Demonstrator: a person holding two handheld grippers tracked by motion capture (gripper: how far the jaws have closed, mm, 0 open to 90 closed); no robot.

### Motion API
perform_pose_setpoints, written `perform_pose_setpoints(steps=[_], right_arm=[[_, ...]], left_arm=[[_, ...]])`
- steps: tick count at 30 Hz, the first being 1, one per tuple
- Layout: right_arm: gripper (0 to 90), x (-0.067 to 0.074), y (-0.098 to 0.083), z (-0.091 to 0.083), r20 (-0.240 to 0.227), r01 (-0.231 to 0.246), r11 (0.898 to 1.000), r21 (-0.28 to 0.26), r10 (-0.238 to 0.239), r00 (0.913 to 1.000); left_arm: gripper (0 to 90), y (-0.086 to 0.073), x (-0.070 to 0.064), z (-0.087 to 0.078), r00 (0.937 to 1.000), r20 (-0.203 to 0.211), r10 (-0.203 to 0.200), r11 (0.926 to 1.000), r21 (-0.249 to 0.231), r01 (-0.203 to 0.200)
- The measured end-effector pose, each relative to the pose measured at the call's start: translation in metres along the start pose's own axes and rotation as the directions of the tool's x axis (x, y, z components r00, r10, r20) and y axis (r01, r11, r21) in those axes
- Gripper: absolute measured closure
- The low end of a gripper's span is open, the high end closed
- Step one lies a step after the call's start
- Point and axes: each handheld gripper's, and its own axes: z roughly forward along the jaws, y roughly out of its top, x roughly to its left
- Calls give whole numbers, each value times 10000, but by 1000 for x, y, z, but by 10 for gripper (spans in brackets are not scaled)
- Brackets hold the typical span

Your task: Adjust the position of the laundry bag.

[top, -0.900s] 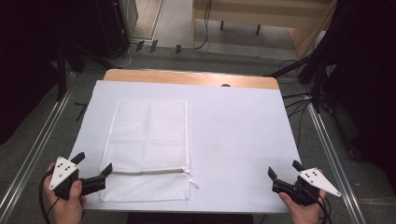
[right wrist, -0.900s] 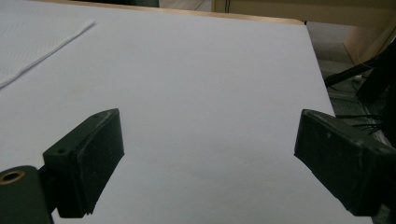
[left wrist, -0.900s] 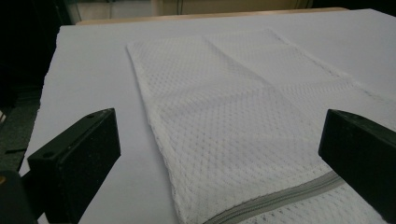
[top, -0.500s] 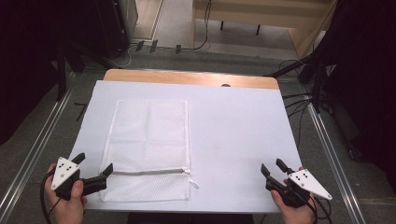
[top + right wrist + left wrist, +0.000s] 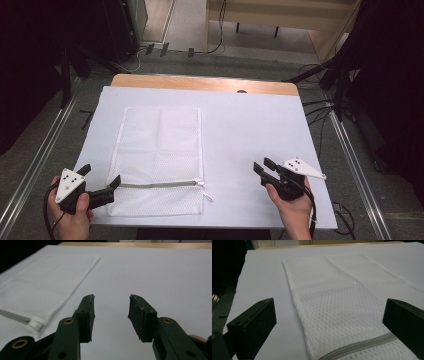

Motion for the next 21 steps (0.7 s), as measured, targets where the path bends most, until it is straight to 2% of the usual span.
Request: perform_pose_setpoints(steps=[2, 5, 7, 14, 15, 17, 20, 21], right_arm=[[601, 9, 8, 16, -392, 8, 9999, 150, -2, 9992], [661, 17, 17, 33, -835, -338, 9976, 605, 388, 9958], [667, 24, 22, 46, -730, -236, 9959, 877, 300, 9969], [644, 50, 30, 83, -379, 555, 9858, 1584, -501, 9980], [638, 54, 31, 87, -381, 523, 9839, 1706, -465, 9982], [608, 59, 32, 95, -727, 518, 9814, 1847, -389, 9966], [606, 64, 32, 104, -812, 636, 9796, 1909, -488, 9955], [647, 67, 32, 114, -1170, 607, 9773, 2029, -373, 9924]], left_arm=[[0, 0, -1, 1, 10000, 15, 35, 10000, 50, -35], [0, -1, -2, 1, 9999, 78, 65, 10000, 48, -65], [0, -1, -1, 1, 10000, 79, 57, 10000, 62, -57], [0, -1, 1, 1, 9999, 76, -77, 9999, 89, 76], [0, -1, 2, 1, 9999, 71, -93, 9999, 80, 92], [0, -1, 2, 1, 9999, 79, -123, 9999, 76, 122], [0, -1, 2, 1, 9999, 92, -122, 9999, 80, 121], [0, -1, 2, 1, 9999, 90, -102, 9999, 83, 102]])
